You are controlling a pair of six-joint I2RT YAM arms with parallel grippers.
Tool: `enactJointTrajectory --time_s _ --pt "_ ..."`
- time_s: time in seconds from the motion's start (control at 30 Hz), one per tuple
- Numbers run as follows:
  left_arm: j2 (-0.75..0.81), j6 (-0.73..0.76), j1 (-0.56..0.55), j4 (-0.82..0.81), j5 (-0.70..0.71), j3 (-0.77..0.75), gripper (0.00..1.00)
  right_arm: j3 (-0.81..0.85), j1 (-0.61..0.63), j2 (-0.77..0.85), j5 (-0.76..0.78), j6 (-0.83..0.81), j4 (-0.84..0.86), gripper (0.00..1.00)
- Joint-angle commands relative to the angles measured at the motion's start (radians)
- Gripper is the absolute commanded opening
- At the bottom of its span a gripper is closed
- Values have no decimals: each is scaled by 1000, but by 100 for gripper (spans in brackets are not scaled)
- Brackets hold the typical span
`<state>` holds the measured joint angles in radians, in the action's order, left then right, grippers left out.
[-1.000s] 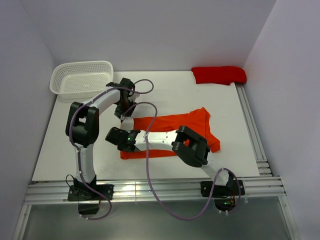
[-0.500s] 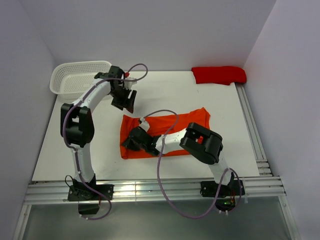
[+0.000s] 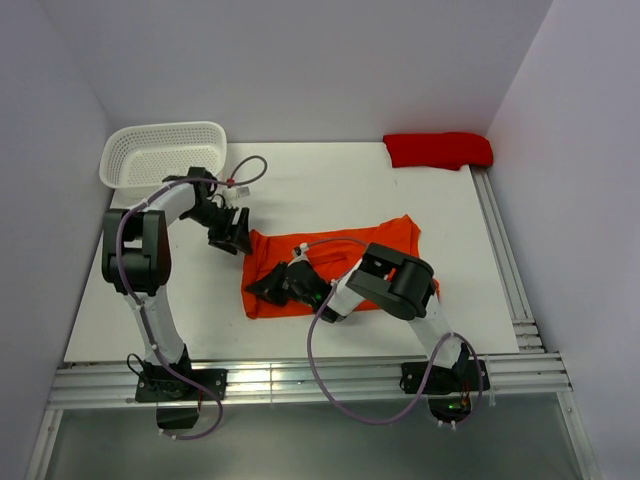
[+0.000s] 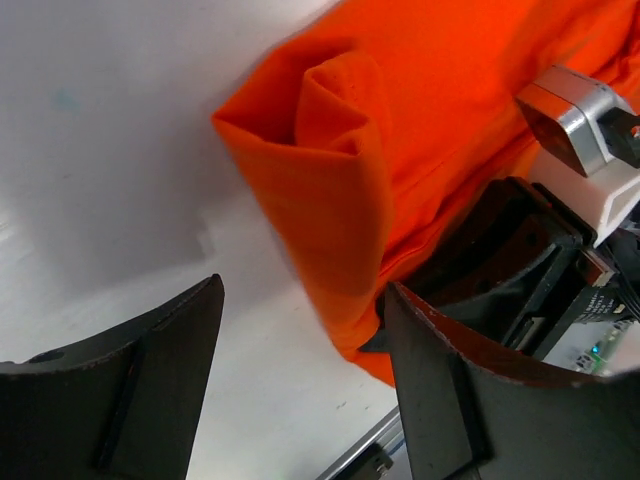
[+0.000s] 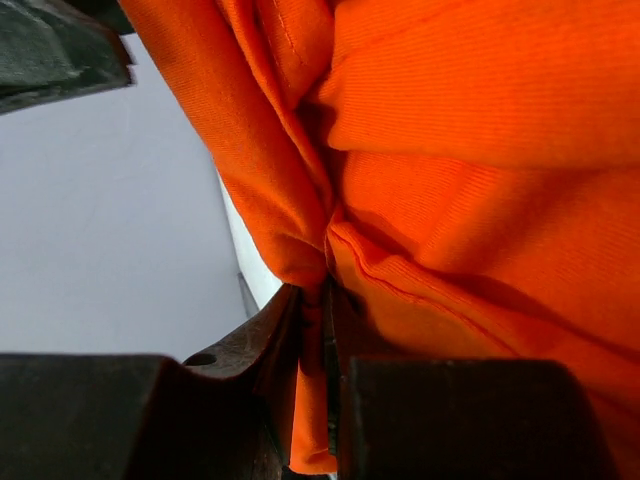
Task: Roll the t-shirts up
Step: Roll the tshirt
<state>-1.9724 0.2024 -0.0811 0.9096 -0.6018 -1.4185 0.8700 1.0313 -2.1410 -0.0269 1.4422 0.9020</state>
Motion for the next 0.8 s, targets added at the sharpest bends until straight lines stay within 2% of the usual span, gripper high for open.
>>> enactJointTrajectory --time_s 0.0,0.13,0.23,0.27,0.33,0.37,0.47,0.53,0.67,0.77 --pt "-9 17 -3 -109 -128 27 70 -37 6 -36 -42 20 -23 10" --pt "-37 -49 -3 -193 -118 52 66 -55 0 -25 -41 21 -17 10" --pt "-33 -106 -5 -227 -72 47 55 -51 -2 -8 -38 3 -61 10" --pt "-29 -132 -8 -229 -47 38 42 -42 -2 -2 -33 -8 -80 10" --pt "-14 -146 -23 -222 26 30 30 -28 0 12 -22 -38 -161 10" --pt "-6 -159 -29 -218 52 26 16 -10 1 27 -5 -49 -190 11" --pt "17 -181 -63 -201 178 20 0 30 7 65 25 -98 -329 15" --pt "30 -185 -91 -181 235 18 0 55 16 96 77 -138 -461 21" --pt "47 -179 -137 -161 357 26 0 168 42 136 183 -203 -714 42" --pt "49 -181 -164 -150 396 24 0 236 71 159 260 -232 -872 48"
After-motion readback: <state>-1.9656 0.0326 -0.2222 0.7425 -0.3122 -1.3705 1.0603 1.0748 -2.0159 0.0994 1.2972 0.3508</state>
